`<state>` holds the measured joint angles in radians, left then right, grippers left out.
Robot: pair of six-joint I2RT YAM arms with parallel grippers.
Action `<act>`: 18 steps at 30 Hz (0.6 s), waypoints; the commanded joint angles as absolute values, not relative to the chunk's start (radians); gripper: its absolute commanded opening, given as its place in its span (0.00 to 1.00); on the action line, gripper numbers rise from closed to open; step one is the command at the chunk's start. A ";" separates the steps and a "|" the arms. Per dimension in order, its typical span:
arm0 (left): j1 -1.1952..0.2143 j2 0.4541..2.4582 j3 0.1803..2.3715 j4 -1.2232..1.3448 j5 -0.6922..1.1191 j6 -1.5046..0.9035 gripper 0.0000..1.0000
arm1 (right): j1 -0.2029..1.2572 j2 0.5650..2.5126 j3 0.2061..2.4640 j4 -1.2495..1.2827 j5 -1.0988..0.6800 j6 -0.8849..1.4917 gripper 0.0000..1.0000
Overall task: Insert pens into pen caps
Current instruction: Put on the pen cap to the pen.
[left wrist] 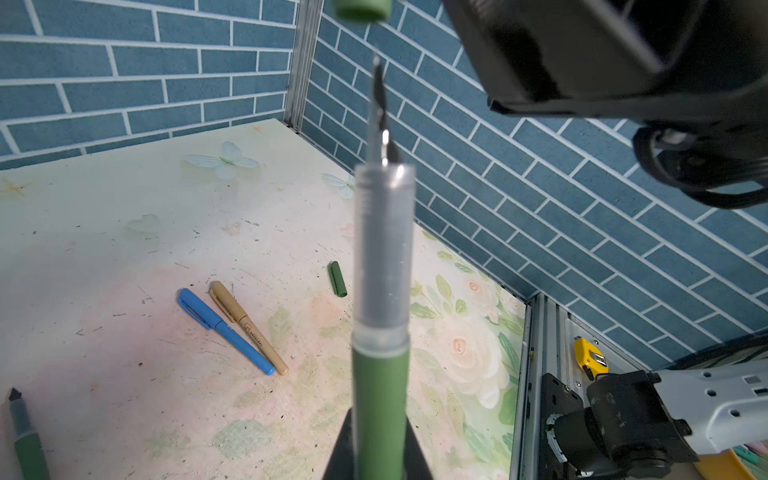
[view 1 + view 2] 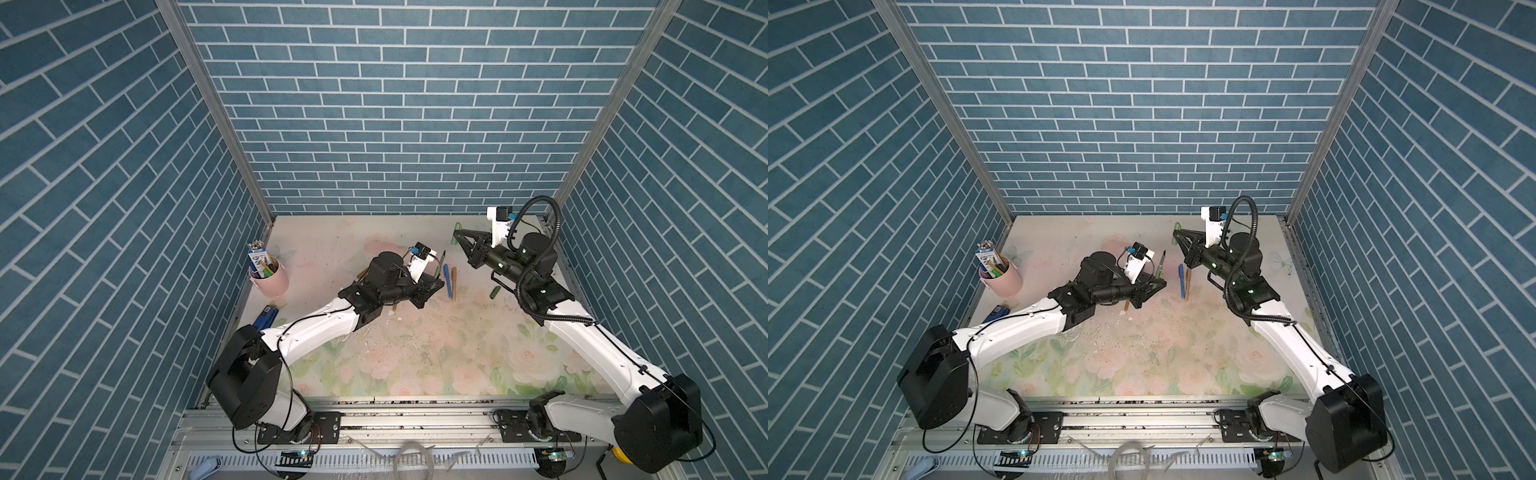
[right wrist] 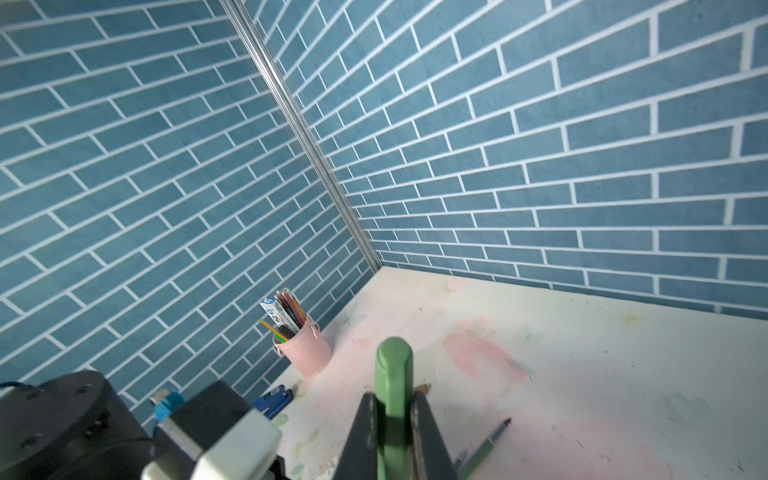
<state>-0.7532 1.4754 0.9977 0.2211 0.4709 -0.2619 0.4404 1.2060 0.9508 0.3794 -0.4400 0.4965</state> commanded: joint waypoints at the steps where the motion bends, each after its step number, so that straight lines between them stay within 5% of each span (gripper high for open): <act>1: -0.756 1.463 0.991 0.245 0.481 -0.268 0.00 | 0.448 1.214 0.957 0.491 -0.430 0.562 0.10; 18: -0.756 1.447 0.997 0.233 0.486 -0.266 0.00 | 0.489 1.212 0.917 0.483 -0.506 0.645 0.08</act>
